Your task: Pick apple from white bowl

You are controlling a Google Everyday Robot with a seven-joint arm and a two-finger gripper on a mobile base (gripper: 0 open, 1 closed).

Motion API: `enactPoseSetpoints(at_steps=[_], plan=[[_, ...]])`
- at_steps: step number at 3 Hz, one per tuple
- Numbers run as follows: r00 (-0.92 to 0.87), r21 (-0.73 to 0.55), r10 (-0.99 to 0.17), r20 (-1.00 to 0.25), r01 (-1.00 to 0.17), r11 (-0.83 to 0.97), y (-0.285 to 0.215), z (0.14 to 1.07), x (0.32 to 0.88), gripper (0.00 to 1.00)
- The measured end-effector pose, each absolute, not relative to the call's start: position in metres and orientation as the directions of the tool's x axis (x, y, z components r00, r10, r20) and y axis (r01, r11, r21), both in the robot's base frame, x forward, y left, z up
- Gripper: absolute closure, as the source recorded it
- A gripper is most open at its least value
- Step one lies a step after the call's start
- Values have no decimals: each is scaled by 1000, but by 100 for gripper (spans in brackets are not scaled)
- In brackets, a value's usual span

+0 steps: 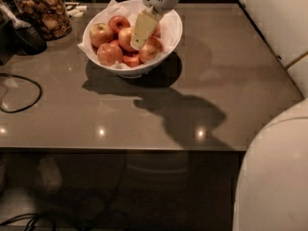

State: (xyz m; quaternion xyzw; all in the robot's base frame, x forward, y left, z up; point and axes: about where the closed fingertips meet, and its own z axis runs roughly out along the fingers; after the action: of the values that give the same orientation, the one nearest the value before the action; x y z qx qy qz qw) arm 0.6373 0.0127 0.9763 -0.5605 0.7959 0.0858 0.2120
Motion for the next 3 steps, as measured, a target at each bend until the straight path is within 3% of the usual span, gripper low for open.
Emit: enactPoseSetpoints(at_steps=[1, 3], plan=[[-282, -101, -856, -434, -929, 357, 13, 976, 637, 0], [-300, -114, -850, -433, -917, 382, 13, 975, 644, 0]])
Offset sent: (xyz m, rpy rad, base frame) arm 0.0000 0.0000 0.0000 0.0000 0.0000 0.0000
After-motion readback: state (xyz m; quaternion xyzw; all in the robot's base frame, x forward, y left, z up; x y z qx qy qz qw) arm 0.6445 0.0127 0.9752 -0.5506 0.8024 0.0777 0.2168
